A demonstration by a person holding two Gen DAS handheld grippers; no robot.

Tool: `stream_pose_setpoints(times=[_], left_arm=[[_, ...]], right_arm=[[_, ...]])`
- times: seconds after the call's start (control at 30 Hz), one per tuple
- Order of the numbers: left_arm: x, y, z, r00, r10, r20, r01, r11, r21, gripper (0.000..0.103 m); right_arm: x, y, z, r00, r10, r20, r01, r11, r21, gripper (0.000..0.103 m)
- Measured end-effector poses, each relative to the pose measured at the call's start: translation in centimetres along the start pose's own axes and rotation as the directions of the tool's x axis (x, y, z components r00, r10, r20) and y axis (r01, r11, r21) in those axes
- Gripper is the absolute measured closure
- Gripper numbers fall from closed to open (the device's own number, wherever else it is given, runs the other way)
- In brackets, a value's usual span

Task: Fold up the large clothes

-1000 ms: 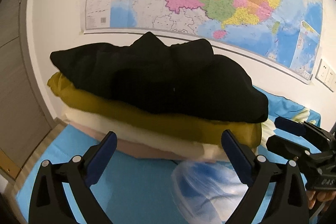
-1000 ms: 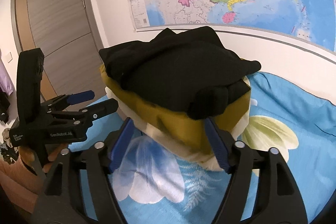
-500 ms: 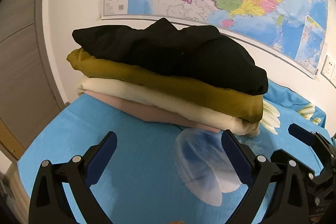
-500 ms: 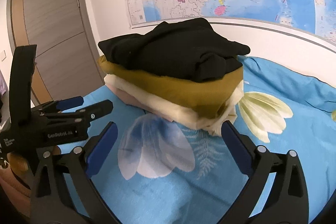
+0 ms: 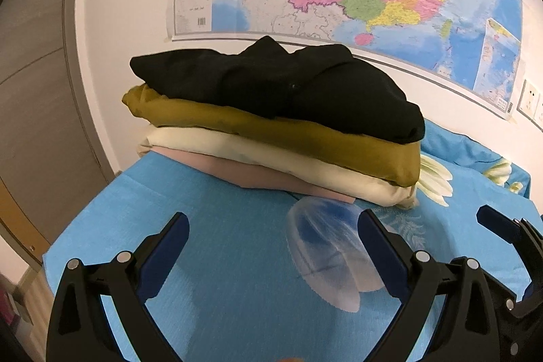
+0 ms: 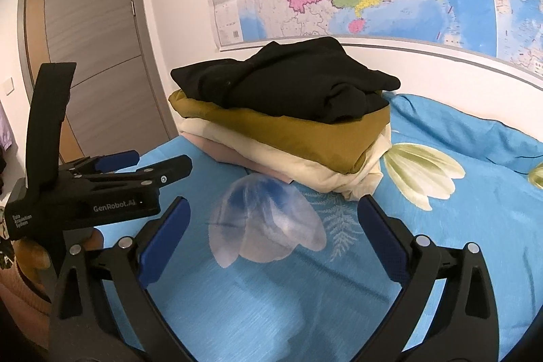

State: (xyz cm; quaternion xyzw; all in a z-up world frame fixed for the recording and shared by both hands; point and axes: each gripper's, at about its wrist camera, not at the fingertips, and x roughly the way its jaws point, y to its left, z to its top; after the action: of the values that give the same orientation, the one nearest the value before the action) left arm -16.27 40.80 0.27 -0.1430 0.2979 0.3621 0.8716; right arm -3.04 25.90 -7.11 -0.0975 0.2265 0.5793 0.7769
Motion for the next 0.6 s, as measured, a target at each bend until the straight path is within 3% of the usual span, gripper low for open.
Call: stream_pose_setpoints(times=[0.6], left_arm=[[-1.2,-0.2,-0.6,1.0,-0.011,0.017,0.011,1.0,0.006,0.007]], right_arm=[[-1.3,0.4,-0.7,1.0,0.006,0.004,-0.006,1.0,0.003,0.006]])
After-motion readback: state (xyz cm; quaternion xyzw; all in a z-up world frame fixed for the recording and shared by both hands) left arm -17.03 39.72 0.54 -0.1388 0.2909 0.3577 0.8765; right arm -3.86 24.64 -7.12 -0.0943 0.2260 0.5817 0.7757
